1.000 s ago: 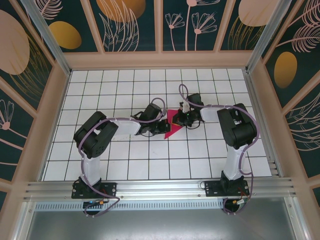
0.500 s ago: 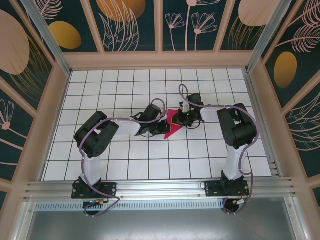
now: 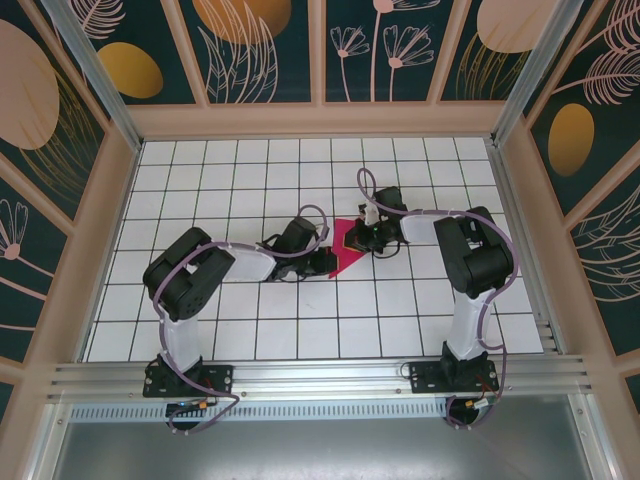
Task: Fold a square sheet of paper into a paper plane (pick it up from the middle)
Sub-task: Fourth fold the wing at the center of the table.
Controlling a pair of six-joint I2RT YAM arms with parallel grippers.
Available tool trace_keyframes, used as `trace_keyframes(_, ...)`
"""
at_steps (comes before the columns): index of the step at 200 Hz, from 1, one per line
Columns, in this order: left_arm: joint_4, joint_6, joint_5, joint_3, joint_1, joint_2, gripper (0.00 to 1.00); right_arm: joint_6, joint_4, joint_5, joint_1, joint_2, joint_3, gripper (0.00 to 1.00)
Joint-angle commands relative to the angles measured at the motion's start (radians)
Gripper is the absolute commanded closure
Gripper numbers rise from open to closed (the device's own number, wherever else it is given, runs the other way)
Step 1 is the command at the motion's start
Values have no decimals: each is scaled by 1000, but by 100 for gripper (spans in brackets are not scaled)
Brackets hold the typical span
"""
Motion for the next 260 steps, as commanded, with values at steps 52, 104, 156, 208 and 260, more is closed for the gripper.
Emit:
trace_keyframes(52,-186,63,20,-76,-50,-62,95,-37,-107,148,18,88,-35,100)
trace_keyframes(104,-220,142,-1,-60,-54,-137,94,-37,-106,147,17,86,-39,100)
trace_keyframes(156,-118,71,-186,-32,-52,-213,93,-27,-98,137,17,94,-39,100)
trace_keyframes(208,-123,45,-142,73,-53,-49,94,-20,-95,123,17,100,-41,100)
trace_keyframes(260,-116,51,-190,123,-52,6,95,-17,-94,118,17,99,-44,100)
